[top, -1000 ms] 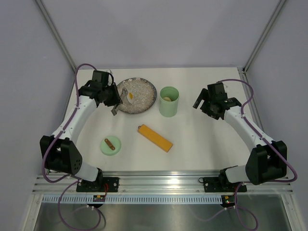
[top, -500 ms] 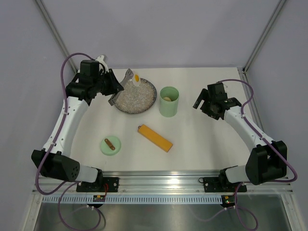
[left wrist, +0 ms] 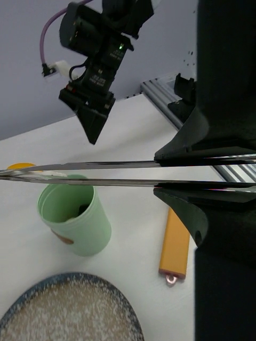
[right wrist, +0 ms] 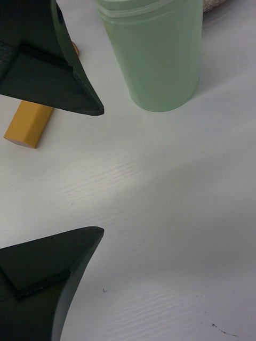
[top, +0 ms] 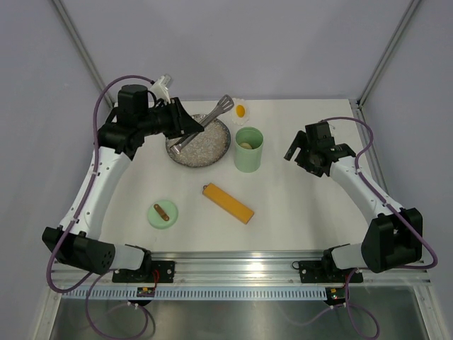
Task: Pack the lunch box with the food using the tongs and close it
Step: Place the fake food in the packing box.
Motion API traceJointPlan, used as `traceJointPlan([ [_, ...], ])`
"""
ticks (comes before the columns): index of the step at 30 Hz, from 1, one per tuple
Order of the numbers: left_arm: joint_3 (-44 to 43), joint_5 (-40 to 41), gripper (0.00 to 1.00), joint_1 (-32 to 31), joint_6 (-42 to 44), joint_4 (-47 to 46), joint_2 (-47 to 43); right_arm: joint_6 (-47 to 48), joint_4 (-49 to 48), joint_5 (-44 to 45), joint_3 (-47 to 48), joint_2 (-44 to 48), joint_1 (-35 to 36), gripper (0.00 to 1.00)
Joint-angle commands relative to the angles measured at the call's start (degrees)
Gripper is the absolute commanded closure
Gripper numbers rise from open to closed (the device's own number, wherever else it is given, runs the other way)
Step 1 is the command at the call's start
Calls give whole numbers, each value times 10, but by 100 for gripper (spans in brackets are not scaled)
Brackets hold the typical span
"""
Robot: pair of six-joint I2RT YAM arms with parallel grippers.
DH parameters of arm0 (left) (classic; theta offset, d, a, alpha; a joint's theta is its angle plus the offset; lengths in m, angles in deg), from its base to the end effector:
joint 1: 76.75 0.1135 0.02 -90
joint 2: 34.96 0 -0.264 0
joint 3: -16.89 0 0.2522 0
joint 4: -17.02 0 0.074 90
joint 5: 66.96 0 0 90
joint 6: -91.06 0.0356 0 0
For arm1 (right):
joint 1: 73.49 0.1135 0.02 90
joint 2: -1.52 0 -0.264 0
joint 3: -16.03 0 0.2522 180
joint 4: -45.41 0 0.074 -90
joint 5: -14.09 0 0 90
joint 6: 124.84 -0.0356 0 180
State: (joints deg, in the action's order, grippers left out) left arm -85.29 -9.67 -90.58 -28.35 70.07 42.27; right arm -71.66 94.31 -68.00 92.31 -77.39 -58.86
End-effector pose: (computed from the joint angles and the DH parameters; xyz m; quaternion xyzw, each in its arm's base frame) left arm 0.2692 -0.0861 0.4284 0.0319 0.8349 -0.4063 0.3698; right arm 0.2810 0.0683 0.2755 0.2036 0.9199 0.0840 0.3244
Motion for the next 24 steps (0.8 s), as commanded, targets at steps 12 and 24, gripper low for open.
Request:
traceJointPlan([
  [12,40,-83,100,-50,-16,-90,26,-5,9,13,1,33,-2,7],
  [24,57,-46,100,-50,-4,-98,67,-3,8,14,1,28,-2,7],
])
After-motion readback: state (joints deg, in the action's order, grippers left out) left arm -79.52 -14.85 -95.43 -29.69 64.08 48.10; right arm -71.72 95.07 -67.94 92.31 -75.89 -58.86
